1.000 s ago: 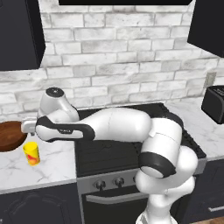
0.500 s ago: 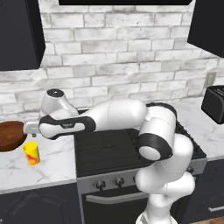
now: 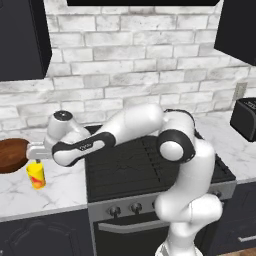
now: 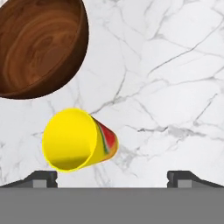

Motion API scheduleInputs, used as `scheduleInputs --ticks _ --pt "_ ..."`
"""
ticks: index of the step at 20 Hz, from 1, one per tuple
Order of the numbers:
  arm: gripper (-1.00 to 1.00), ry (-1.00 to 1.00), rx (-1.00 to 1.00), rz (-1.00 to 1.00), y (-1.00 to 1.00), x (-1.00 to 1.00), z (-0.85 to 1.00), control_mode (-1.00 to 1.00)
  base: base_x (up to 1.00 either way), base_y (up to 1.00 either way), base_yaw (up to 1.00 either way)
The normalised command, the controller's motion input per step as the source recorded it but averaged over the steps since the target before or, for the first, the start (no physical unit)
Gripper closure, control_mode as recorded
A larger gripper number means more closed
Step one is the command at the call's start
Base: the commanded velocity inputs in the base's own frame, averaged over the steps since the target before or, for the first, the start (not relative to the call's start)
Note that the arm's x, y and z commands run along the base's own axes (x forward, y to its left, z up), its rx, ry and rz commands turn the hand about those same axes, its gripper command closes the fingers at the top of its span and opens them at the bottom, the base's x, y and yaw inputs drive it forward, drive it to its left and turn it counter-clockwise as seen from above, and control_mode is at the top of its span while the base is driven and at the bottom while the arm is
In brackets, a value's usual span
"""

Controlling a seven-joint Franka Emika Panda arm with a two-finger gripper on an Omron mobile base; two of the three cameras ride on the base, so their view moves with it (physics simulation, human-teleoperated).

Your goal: Pick the cup and bowl from the counter and place them on the counter next to the sink.

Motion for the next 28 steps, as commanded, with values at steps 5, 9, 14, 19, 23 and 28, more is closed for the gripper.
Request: scheduleInputs --ticks 5,9,14,19,23,28 --pt "-1.00 0.02 -0.02 -0.02 0.17 0.09 -0.16 -1.00 0.00 0.00 0.00" --pt "-1.00 0.02 -0.02 -0.03 0.24 0.11 -0.13 -1.00 0.00 0.00 0.00" --pt "-1.00 0.03 -0.02 -0.02 0.16 0.11 -0.10 -1.00 0.00 0.00 0.00" --pt "-1.00 0.03 -0.01 -0.02 0.05 0.14 -0.04 -1.00 0.00 0.00 0.00" --pt "-1.00 0.03 0.00 -0.02 0.00 0.00 0.00 -1.00 0.00 0.00 0.00" --pt "-1.00 0.01 0.00 -0.01 -0.01 0.00 0.00 -1.00 0.00 0.00 0.00"
